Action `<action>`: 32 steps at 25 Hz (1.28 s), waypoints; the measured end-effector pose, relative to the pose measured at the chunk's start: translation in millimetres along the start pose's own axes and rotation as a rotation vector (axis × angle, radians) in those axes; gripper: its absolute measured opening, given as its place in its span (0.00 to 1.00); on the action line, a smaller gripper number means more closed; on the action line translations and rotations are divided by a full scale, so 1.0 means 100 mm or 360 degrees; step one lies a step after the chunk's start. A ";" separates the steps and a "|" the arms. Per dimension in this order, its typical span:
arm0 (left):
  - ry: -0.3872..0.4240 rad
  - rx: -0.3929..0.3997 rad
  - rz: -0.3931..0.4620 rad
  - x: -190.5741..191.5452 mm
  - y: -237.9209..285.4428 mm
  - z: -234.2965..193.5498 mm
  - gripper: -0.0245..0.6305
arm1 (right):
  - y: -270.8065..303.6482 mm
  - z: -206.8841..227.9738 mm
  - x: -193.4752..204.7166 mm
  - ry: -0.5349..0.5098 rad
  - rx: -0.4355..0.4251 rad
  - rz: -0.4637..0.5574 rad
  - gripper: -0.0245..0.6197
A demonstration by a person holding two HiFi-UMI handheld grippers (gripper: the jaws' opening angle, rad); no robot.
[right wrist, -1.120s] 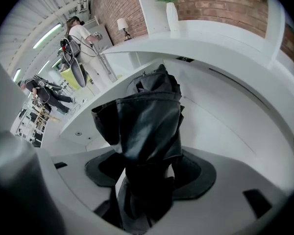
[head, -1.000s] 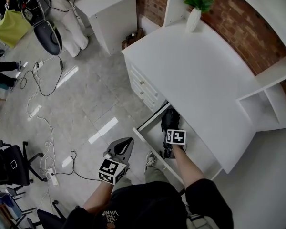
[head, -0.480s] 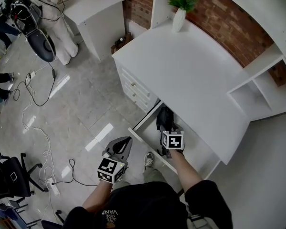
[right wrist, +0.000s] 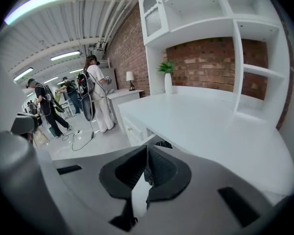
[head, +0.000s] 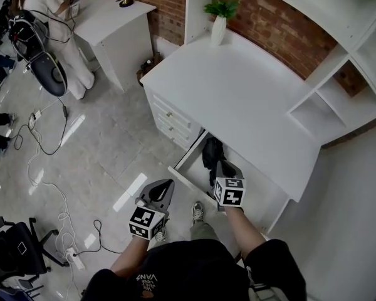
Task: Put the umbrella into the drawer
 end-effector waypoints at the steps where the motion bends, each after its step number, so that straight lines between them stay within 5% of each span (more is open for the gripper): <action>1: 0.0003 0.0009 0.0006 0.00 -0.03 0.02 0.05 | -0.08 -0.01 -0.02 0.0009 0.0006 0.0024 0.05; 14: 0.0078 0.0124 0.0089 -0.07 -0.47 0.07 0.05 | -1.02 -0.40 -0.33 0.0046 0.0051 0.0422 0.04; 32: 0.0175 0.0230 0.0128 -0.04 -1.24 0.07 0.05 | -2.05 -1.00 -0.13 0.0110 0.0165 0.0633 0.04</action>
Point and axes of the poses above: the fingertips, and each gripper's own axes: y forward along the fingers, z to its right, x out of its underside, the point moved 4 cm from there along -y, backward along the fingers, and after that the axes turned 2 degrees about x, right-handed, at the moved point
